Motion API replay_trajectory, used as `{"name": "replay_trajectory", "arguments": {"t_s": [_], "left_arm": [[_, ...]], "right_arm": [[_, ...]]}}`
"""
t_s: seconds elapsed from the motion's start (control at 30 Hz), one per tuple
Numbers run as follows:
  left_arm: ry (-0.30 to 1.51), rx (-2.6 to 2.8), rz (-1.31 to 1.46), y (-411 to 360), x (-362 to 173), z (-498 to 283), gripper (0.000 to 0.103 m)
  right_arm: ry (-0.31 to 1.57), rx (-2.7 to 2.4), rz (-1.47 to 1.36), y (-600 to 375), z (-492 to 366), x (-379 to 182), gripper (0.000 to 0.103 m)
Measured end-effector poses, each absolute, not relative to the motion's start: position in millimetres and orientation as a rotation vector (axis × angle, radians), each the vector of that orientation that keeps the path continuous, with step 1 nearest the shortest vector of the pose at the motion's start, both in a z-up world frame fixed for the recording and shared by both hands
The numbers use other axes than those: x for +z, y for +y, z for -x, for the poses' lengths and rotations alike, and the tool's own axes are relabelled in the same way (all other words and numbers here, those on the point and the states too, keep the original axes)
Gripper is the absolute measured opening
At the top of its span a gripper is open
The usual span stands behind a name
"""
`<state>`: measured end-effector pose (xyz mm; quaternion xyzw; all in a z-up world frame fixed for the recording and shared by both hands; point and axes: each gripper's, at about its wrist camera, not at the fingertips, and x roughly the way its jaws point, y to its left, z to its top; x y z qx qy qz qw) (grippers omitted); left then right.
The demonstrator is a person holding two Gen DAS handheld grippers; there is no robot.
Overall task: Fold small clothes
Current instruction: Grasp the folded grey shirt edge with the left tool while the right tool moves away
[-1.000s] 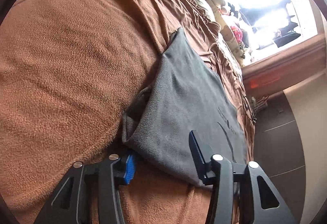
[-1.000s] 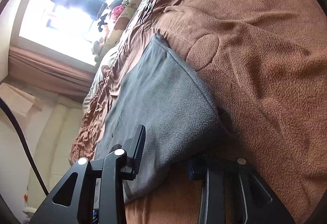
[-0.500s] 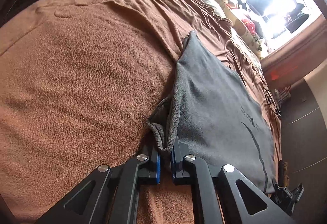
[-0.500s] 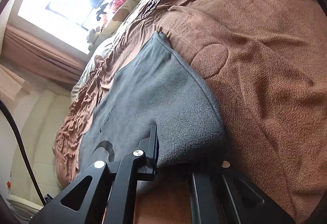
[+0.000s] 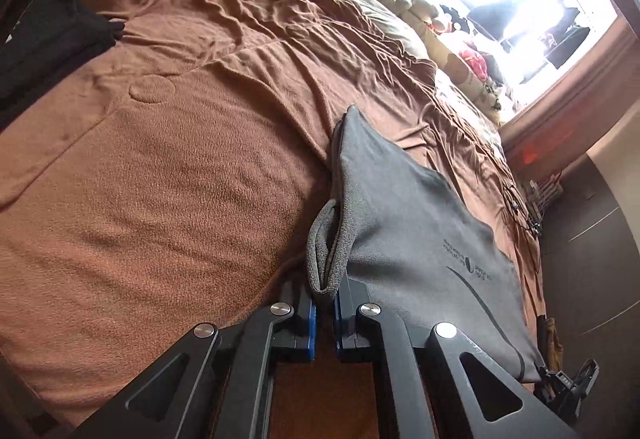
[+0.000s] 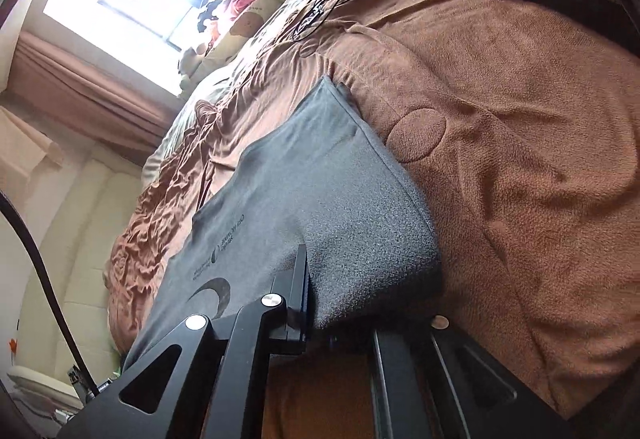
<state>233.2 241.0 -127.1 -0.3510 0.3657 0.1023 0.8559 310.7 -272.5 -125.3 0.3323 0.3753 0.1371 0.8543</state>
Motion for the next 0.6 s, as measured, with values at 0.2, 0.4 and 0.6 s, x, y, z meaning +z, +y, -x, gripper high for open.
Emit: {"name": "replay_trajectory", "arguments": {"t_s": [0.2,0.4,0.6], "left_arm": [[0.762,0.203,0.709,236.5,-121.5,-205.6,0.006],[0.756,0.189,0.734,237.9,-124.3,-175.7,0.006],[0.752,0.181,0.75,237.7,-129.1,-149.0,0.006]], "right_arm": [[0.801,0.299,-0.667,-280.0,-286.7,-124.3,0.003],[0.813,0.289,-0.632,-282.3,-267.9,-121.8,0.003],[0.815,0.282,-0.61,-282.4,-246.7,-118.1,0.003]]}}
